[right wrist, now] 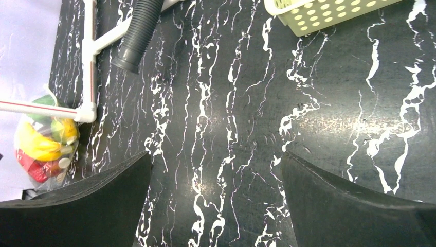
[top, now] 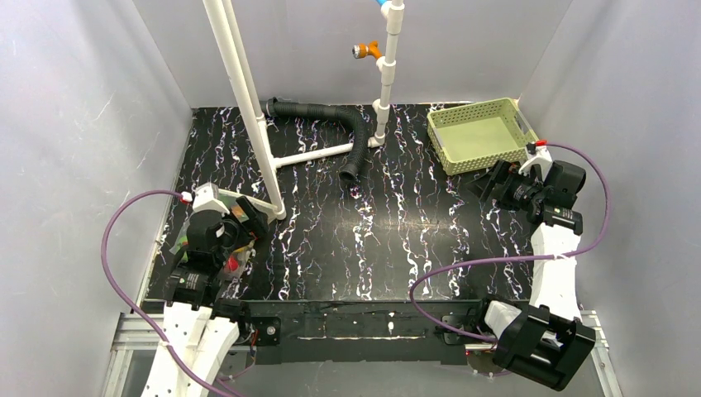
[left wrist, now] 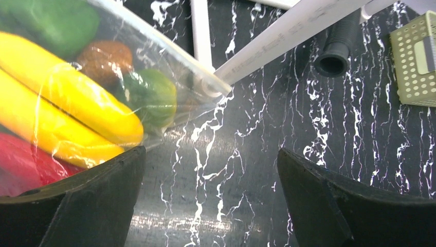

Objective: Open the zip-top bag and remove the fake food
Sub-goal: Pick up the zipper food storage bag at the center of the board.

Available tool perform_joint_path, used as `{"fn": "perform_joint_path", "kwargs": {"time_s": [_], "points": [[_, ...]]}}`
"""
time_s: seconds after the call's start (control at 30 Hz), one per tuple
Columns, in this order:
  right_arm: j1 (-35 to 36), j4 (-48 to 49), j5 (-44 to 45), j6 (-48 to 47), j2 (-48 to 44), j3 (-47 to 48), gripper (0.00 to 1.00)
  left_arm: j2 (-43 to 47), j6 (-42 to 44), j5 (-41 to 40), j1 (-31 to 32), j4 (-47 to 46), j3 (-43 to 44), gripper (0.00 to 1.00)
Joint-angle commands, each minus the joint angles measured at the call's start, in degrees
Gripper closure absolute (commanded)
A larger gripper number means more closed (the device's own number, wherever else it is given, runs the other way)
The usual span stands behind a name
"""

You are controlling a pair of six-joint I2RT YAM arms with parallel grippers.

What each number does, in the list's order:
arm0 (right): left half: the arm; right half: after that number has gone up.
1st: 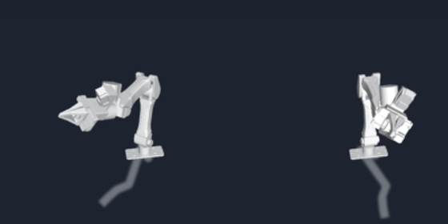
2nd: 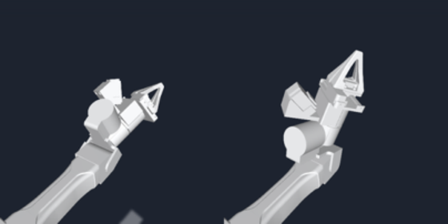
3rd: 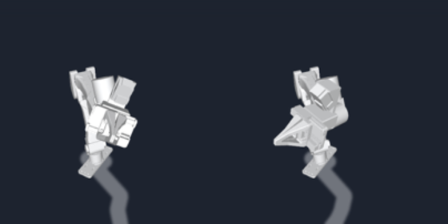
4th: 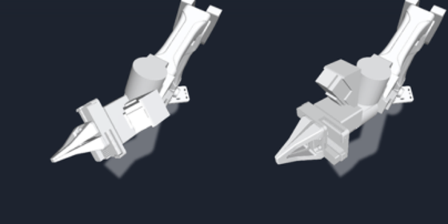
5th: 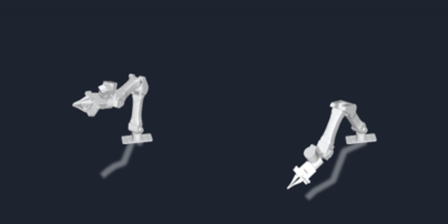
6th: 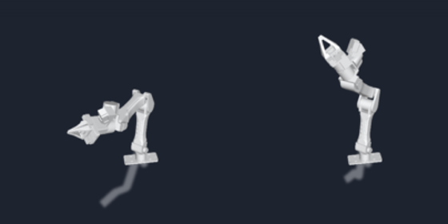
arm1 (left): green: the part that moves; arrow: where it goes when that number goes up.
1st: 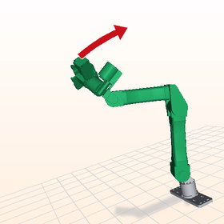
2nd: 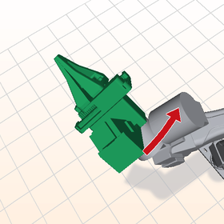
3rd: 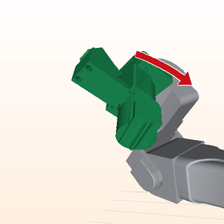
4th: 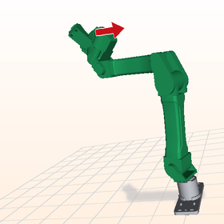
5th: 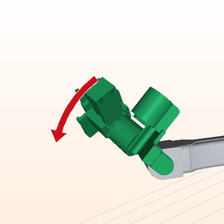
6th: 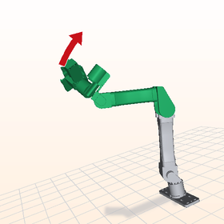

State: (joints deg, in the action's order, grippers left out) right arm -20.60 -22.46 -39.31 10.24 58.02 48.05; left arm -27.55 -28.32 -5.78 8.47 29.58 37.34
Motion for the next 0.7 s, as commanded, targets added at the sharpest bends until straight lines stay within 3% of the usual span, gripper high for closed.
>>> {"fn": "perform_joint_path", "kwargs": {"time_s": [0.0,0.43,0.67], "points": [[-0.30,1.79,-3.87,-1.18,0.56,0.89,0.00,-0.99,-3.67,-1.81,-0.21,4.09,1.54,0.00],[-0.25,1.75,-3.97,-0.28,0.63,1.25,0.00,-1.73,-3.15,-1.00,-0.21,3.21,0.78,0.01],[-0.23,1.24,-11.76,-7.14,0.69,-0.38,0.00,-9.67,2.71,-10.84,-0.21,10.15,7.39,0.00]]}}
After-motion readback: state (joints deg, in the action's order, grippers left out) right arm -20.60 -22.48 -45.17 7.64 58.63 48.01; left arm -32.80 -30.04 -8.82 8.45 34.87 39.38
